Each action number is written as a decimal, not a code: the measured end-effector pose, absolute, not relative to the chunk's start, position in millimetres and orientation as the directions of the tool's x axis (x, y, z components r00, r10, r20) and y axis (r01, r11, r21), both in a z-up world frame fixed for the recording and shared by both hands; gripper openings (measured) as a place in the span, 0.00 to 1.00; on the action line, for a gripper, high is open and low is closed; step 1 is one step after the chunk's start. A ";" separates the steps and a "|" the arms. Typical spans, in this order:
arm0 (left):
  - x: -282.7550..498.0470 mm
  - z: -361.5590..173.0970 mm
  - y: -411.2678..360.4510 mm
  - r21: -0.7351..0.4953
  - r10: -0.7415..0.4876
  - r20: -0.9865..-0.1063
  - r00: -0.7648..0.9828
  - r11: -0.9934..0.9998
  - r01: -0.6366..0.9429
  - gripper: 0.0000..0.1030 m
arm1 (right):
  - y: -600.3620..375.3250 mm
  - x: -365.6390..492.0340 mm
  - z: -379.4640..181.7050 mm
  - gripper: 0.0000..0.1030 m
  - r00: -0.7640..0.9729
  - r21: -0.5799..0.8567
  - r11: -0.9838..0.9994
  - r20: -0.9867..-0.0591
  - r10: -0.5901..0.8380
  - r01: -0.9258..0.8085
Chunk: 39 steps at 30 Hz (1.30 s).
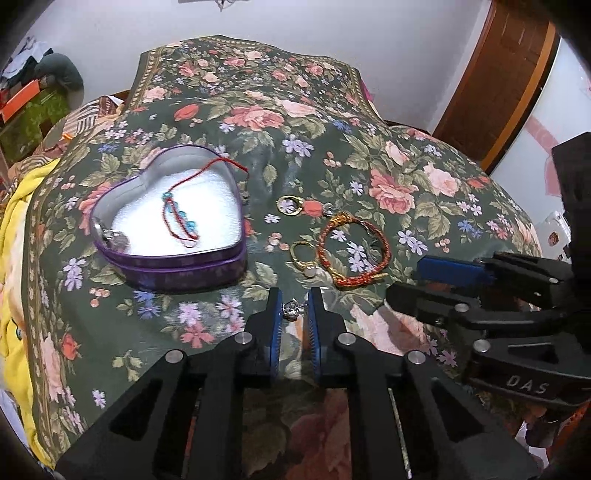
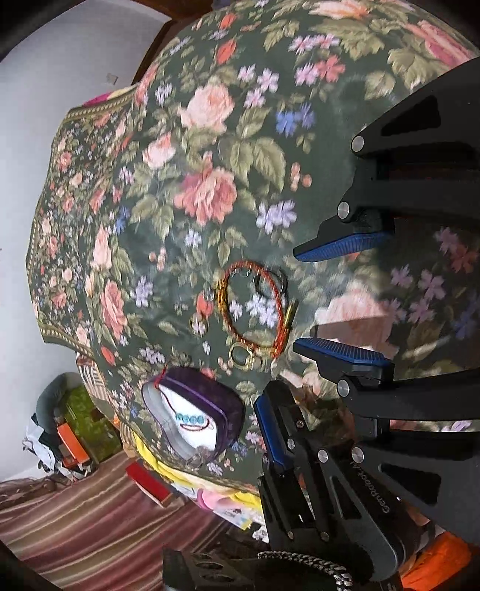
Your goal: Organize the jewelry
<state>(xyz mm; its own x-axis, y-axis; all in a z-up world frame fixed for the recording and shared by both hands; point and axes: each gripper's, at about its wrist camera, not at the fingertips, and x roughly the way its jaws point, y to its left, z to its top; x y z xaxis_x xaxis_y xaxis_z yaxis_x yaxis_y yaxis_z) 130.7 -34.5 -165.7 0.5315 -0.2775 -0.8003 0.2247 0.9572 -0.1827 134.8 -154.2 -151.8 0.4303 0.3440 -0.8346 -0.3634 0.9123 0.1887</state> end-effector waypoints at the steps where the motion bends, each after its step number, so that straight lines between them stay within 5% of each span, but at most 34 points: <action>1: 130.7 -165.1 -32.9 -0.182 -0.275 -0.799 0.534 0.958 0.221 0.12 | -151.2 136.3 -153.8 0.38 0.418 0.204 0.907 -0.835 0.358 -0.368; 26: 131.3 -162.5 -9.3 -0.205 -0.262 -0.787 0.559 0.965 0.165 0.12 | -138.7 159.4 -159.1 0.38 0.408 0.268 0.917 -0.832 0.375 -0.296; 31: 130.3 -160.0 -7.9 -0.206 -0.261 -0.784 0.564 0.965 0.161 0.12 | -142.5 161.8 -157.6 0.29 0.433 0.272 0.924 -0.823 0.368 -0.268; 34: 129.7 -158.8 -7.3 -0.205 -0.260 -0.783 0.565 0.965 0.160 0.12 | -143.6 160.9 -156.0 0.15 0.451 0.265 0.927 -0.816 0.362 -0.265; 39: 128.4 -155.0 -8.8 -0.200 -0.259 -0.780 0.569 0.966 0.166 0.12 | -144.1 154.5 -145.5 0.12 0.492 0.232 0.929 -0.796 0.351 -0.288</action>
<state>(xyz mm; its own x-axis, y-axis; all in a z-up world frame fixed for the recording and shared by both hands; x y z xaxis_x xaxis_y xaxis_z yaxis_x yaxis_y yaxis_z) 128.4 -8.8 -155.0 0.5694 -0.2590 -0.7802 0.1656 0.9658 -0.1998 154.5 -144.1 -145.5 0.4924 0.3513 -0.7963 -0.2875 0.9292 0.2322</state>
